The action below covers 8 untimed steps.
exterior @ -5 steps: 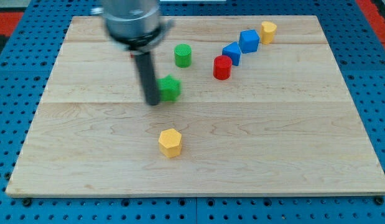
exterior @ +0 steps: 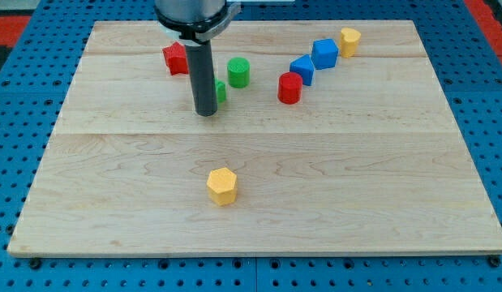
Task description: Put the green star at the top left side of the red star
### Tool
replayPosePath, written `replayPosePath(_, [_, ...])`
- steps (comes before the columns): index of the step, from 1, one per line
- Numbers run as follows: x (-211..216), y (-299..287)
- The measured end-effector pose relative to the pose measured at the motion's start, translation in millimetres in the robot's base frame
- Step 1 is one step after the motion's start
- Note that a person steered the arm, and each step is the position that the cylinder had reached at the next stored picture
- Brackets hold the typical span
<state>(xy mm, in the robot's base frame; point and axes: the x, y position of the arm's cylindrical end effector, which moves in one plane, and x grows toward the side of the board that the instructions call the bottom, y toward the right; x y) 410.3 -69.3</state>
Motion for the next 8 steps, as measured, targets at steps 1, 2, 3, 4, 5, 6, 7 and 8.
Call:
replayPosePath(1, [14.6, 48.8])
replayPosePath(2, [-23.0, 68.9])
replayPosePath(3, [-35.6, -8.6])
replayPosePath(4, [-67.5, -73.3])
replayPosePath(5, [-81.4, -105.5])
replayPosePath(6, [-71.1, -111.4])
replayPosePath(7, [-82.9, -135.9])
replayPosePath(8, [-136.7, -137.3])
